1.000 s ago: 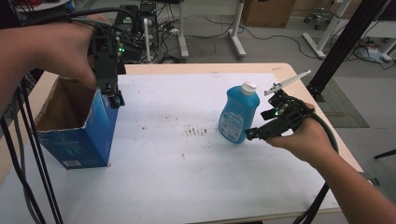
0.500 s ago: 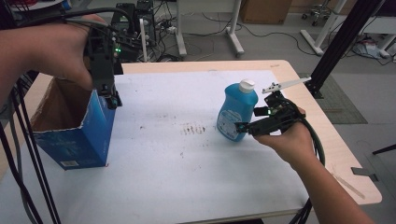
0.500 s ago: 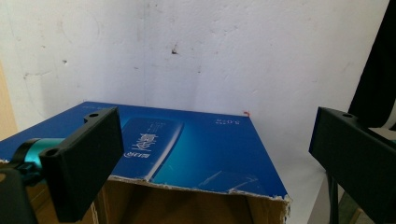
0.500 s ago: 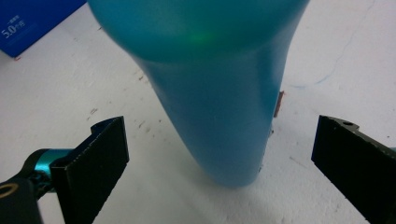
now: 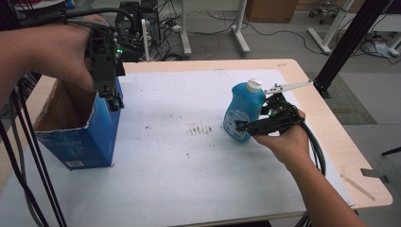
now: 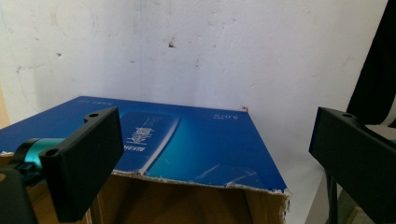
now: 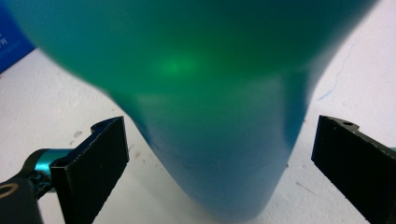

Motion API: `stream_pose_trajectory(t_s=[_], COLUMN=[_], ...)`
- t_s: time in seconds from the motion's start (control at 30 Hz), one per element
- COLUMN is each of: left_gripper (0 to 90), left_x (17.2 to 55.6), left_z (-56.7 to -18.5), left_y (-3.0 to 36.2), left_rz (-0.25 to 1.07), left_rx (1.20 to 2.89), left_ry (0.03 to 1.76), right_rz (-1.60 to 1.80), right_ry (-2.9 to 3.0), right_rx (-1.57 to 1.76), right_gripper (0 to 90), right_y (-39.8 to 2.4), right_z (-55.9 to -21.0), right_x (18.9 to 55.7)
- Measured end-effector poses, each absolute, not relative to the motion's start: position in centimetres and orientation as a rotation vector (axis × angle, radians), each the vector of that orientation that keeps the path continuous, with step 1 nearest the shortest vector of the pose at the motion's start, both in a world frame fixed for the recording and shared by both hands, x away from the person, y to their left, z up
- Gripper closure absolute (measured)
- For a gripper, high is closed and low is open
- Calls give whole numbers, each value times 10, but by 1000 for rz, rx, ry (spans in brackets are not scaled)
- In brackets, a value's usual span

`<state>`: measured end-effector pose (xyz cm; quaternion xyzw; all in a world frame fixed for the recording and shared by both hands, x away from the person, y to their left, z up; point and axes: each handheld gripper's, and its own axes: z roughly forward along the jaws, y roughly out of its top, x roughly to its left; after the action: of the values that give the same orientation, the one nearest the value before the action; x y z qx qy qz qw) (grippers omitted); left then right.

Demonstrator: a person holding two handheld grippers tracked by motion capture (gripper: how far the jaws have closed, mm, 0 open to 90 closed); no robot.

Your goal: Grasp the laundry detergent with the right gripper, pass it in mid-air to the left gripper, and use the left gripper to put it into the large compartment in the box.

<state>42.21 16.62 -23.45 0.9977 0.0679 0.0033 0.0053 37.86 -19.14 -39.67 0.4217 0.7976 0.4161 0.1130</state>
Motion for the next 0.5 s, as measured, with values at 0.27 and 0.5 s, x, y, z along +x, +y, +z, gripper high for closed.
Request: stream_pose_trajectory(t_s=[0.27, 0.5], left_gripper=[30, 30], left_x=[422, 421], left_z=[-234, -234], left_y=[168, 168], left_rz=[14, 9], left_rx=[3119, 3121], left_ry=[214, 204], right_rz=[1254, 1280], right_ry=[2271, 2212], right_rx=[1230, 1236], right_gripper=[29, 52], right_y=[-187, -185], right_z=[-401, -405], right_x=[379, 381])
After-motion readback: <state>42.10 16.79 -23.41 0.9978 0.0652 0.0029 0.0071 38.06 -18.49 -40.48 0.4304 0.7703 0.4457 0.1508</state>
